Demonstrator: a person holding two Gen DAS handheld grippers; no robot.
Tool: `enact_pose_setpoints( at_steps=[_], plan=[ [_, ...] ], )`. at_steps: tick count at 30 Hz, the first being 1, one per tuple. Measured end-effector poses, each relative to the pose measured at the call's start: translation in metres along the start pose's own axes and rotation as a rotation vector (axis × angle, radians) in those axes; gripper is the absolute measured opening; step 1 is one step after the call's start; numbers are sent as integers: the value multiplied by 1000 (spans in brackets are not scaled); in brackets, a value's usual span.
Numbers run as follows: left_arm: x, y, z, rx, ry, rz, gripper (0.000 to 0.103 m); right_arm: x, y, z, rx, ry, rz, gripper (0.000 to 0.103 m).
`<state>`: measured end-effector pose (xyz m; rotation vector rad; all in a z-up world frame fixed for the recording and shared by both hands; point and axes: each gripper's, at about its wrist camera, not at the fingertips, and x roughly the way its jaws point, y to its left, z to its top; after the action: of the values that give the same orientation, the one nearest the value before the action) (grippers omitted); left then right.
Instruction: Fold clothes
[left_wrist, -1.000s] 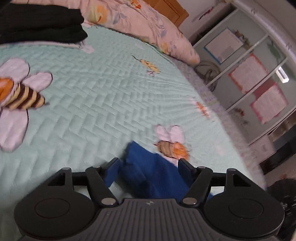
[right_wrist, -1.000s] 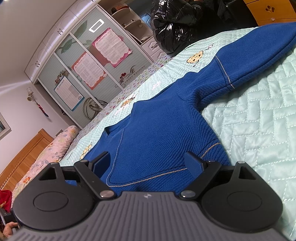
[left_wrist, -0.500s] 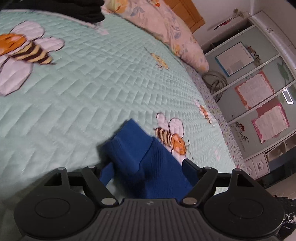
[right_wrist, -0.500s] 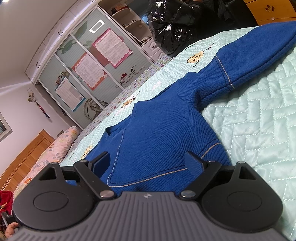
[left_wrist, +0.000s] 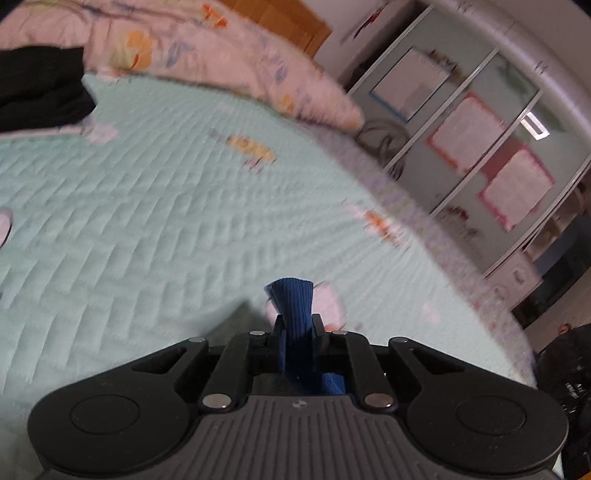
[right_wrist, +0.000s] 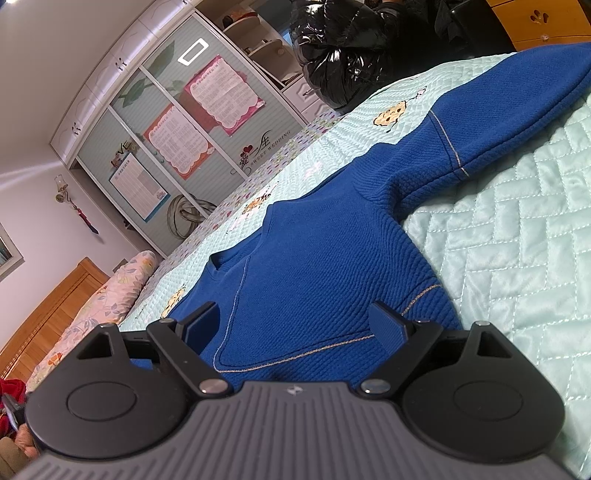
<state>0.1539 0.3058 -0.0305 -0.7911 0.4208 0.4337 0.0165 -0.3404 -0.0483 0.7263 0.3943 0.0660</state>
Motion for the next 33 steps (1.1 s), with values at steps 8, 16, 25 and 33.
enact_pose_setpoints(
  at_steps=[8, 16, 25, 33],
  plan=[
    [-5, 31, -21, -41, 55, 25, 20, -2, 0, 0, 1, 0, 1, 89],
    [-32, 30, 1, -71, -41, 67, 73, -2, -1, 0, 3, -2, 4, 89],
    [7, 37, 9, -81, 117, -45, 73, -1, -2, 0, 1, -1, 2, 89],
    [21, 14, -4, 126, 220, -70, 48, -1, -2, -1, -2, -1, 0, 89]
  ],
)
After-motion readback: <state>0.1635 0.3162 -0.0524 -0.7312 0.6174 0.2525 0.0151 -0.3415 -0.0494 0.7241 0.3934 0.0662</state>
